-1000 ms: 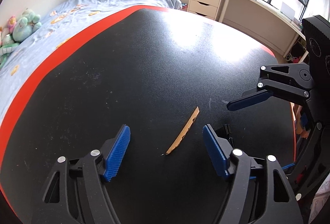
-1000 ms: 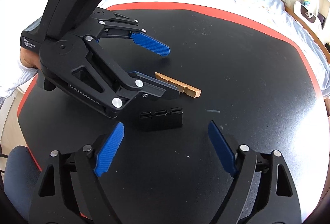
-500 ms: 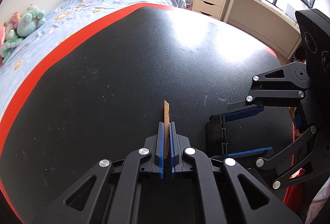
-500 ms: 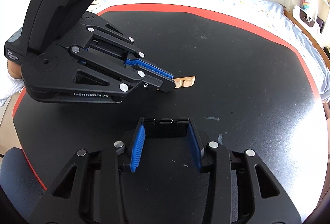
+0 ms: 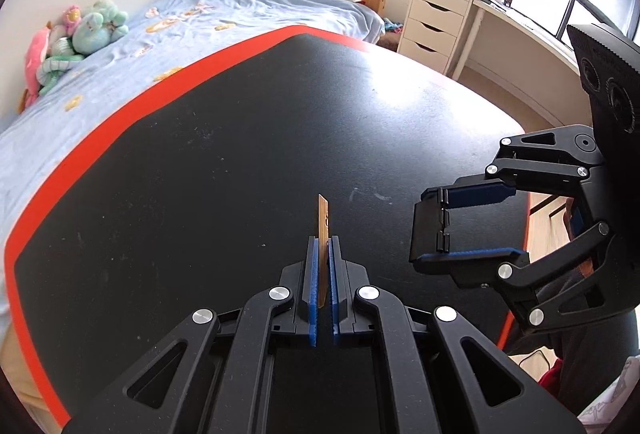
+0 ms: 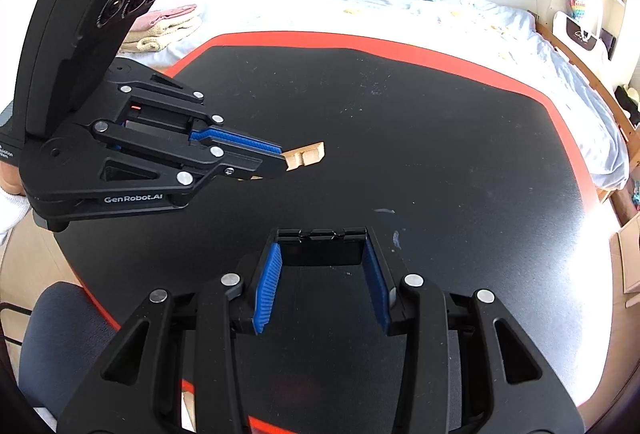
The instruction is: Collect trash
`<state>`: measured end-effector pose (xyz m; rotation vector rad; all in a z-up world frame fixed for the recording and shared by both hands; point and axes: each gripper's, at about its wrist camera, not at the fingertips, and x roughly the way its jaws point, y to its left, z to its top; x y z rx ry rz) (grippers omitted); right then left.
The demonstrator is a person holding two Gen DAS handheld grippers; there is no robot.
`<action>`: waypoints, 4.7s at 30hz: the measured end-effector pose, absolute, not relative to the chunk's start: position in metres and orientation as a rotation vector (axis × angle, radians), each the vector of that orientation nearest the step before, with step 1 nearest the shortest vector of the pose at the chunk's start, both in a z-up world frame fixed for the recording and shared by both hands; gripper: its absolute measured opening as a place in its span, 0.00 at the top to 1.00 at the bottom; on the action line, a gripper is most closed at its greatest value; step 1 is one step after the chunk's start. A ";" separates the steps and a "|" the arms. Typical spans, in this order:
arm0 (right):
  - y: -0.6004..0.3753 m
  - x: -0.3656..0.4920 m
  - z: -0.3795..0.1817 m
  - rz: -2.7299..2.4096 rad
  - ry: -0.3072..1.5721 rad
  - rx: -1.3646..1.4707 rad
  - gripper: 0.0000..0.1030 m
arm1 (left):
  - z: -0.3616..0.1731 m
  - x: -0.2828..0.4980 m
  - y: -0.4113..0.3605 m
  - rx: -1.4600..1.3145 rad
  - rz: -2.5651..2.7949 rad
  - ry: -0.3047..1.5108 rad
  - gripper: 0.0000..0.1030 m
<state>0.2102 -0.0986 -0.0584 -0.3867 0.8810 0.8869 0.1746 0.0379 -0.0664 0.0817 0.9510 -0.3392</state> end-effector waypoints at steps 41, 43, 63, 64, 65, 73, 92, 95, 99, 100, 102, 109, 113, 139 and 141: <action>-0.231 0.035 -0.019 0.878 0.951 -0.302 0.62 | -0.049 0.004 -0.070 -0.004 -0.312 1.010 0.96; -0.232 0.031 -0.021 0.881 0.951 -0.304 0.62 | -0.051 0.002 -0.071 -0.006 -0.317 1.013 0.96; -0.238 0.037 -0.027 0.831 0.967 -0.291 0.12 | -0.048 -0.005 -0.065 -0.028 -0.239 0.979 0.07; -0.238 0.037 -0.027 0.830 0.967 -0.287 0.12 | -0.047 -0.006 -0.064 -0.032 -0.234 0.978 0.07; -0.239 0.037 -0.027 0.827 0.964 -0.284 0.12 | -0.047 -0.006 -0.063 -0.036 -0.234 0.977 0.07; -0.238 0.036 -0.024 0.825 0.971 -0.257 0.09 | -0.042 -0.007 -0.060 -0.064 -0.231 0.973 0.07; -0.219 0.081 0.031 0.785 0.849 -0.203 0.05 | 0.000 0.016 -0.022 -0.074 -0.102 0.879 0.07; -0.211 0.091 0.042 0.778 0.828 -0.204 0.05 | 0.008 0.021 -0.013 -0.081 -0.078 0.855 0.07; -0.204 0.105 0.054 0.774 0.805 -0.194 0.05 | 0.019 0.026 0.000 -0.092 -0.024 0.827 0.07; -0.202 0.108 0.057 0.772 0.801 -0.193 0.05 | 0.022 0.027 0.003 -0.097 -0.016 0.822 0.07; -0.199 0.114 0.063 0.771 0.789 -0.189 0.05 | 0.026 0.028 0.008 -0.108 -0.003 0.812 0.07; -0.185 0.121 0.072 0.780 0.770 -0.198 0.04 | 0.033 0.032 0.019 -0.143 0.052 0.801 0.06; -0.182 0.119 0.070 0.787 0.772 -0.203 0.04 | 0.031 0.033 0.019 -0.153 0.036 0.813 0.06; -0.186 0.118 0.066 0.787 0.779 -0.205 0.04 | 0.037 0.032 0.010 -0.150 0.023 0.806 0.06; -0.185 0.118 0.066 0.786 0.779 -0.205 0.04 | 0.037 0.032 0.009 -0.149 0.023 0.806 0.06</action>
